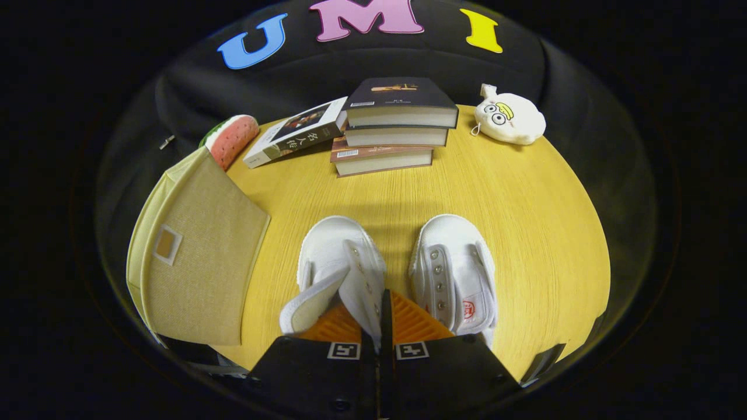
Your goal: Open the storage box then place both shoes into the box .Put the left shoe in first, then the right shoe, with the right side of both shoes facing outward in a uniform manner.
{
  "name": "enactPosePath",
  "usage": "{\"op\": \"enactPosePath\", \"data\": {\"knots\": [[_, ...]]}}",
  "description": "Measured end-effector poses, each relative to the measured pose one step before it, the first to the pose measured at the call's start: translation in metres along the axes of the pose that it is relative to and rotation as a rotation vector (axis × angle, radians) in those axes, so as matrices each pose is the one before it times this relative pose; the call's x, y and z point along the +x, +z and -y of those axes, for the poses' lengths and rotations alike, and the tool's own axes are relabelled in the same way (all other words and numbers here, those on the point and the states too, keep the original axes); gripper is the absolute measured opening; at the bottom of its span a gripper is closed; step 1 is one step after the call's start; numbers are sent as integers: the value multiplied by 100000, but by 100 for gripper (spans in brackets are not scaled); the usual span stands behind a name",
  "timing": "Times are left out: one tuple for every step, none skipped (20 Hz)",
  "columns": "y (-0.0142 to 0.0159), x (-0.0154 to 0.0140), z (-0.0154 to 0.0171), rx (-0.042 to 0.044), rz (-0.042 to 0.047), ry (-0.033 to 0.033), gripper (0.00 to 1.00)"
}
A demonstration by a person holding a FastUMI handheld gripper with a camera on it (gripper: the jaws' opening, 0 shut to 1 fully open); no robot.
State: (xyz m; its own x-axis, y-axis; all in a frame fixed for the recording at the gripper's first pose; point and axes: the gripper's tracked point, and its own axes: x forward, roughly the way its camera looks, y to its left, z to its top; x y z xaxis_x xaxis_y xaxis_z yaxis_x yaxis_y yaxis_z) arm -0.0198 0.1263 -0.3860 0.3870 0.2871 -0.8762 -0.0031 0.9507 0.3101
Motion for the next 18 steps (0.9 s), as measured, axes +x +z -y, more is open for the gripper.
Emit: {"op": "enactPosePath", "data": {"knots": [[659, -1030, -101, 257, 1011, 282, 8], [647, -1035, -323, 184, 1021, 416, 8], [740, -1105, -347, 78, 916, -188, 8], [846, -1232, -351, -494, 777, -976, 7], [1018, -1187, -428, -582, 979, -1108, 8], [1054, -1143, -642, 252, 969, -495, 8], [1012, -1080, -961, 1223, 574, 176, 8], [1037, -1055, -1144, 2076, 120, 855, 8], [886, -883, -1419, 2684, -334, 1621, 8], [851, -797, -1632, 3116, 340, 2461, 7], [700, -618, -1903, 3386, 16, 2996, 8], [578, -367, -1956, 3171, -122, 2961, 7], [190, -204, -1837, 1935, -462, 2491, 8], [9, 19, -1712, 815, -1241, 1512, 7], [-35, 155, -1573, 543, -398, 641, 7], [-159, 345, -1592, -105, -440, 93, 7], [-357, 381, -1448, 319, -606, -292, 7], [-367, 483, -1383, 1950, -1041, -251, 7]]}}
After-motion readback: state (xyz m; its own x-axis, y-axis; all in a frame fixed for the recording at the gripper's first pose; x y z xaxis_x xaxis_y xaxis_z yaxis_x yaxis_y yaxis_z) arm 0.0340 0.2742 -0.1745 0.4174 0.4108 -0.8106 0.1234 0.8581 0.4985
